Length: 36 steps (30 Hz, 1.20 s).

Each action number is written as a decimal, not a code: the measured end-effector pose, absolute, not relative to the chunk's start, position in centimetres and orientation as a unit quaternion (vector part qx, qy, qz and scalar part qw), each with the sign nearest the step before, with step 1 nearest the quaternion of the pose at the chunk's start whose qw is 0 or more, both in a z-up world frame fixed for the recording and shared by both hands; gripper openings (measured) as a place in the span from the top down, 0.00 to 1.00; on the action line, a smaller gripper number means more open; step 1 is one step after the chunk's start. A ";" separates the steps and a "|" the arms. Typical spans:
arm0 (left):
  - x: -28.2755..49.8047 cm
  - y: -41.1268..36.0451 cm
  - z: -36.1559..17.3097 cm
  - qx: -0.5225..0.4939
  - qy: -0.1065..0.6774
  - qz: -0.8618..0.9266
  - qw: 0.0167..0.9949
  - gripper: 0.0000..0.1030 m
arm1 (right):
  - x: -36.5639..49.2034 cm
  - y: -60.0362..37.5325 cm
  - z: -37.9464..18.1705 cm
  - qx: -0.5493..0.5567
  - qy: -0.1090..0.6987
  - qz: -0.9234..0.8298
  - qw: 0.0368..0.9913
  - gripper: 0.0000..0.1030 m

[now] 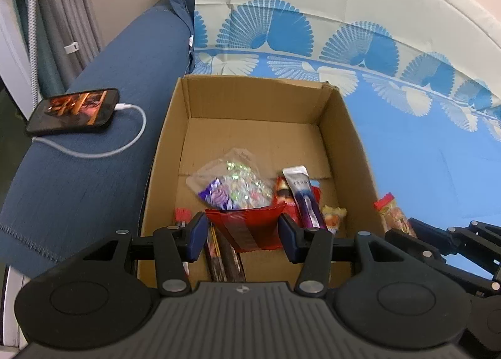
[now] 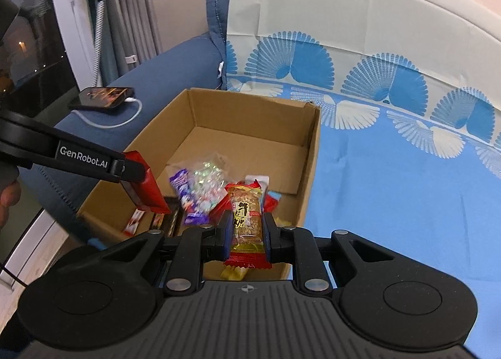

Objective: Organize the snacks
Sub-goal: 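Drop the chip bag and wrapped bar into the box and open both tools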

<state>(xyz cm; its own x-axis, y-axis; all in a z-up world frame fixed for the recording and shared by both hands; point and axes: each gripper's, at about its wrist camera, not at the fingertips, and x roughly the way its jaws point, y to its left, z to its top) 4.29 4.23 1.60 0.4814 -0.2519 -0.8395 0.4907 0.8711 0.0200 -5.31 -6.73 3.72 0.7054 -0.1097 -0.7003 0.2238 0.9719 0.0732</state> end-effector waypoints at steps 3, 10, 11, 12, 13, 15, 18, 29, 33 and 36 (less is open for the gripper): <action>6.5 3.1 0.5 0.135 0.464 -0.215 0.849 0.47 | -3.3 -7.8 3.0 0.082 0.376 -0.092 0.918 0.80; 11.6 1.2 -1.6 0.147 0.467 -0.205 0.847 0.47 | 1.7 -10.2 0.7 0.091 0.382 -0.094 0.915 0.80; 12.1 1.0 -1.8 0.148 0.468 -0.203 0.847 0.47 | 2.3 -10.4 0.5 0.093 0.381 -0.095 0.915 0.80; 12.7 0.8 -2.1 0.149 0.469 -0.202 0.847 0.47 | 2.9 -10.7 0.2 0.095 0.380 -0.097 0.915 0.80; 13.2 0.7 -2.3 0.149 0.469 -0.201 0.847 0.47 | 3.5 -11.0 0.0 0.097 0.380 -0.099 0.914 0.80; 14.4 0.3 -2.7 0.152 0.465 -0.197 0.849 0.47 | 4.5 -11.5 -0.5 0.100 0.379 -0.102 0.915 0.80; 15.7 -0.1 -2.8 0.155 0.451 -0.183 0.860 0.25 | 6.0 -12.3 -0.8 0.102 0.368 -0.104 0.918 0.79; 11.1 3.6 -2.0 0.166 0.453 -0.159 0.861 0.00 | 3.8 -12.1 0.6 0.117 0.366 -0.116 0.916 0.23; 7.3 6.0 -0.7 0.151 0.465 -0.155 0.859 0.00 | 0.1 -9.1 1.3 0.102 0.381 -0.105 0.913 0.14; 4.4 7.7 0.3 0.132 0.476 -0.158 0.855 0.00 | -2.5 -6.8 2.2 0.088 0.381 -0.099 0.915 0.11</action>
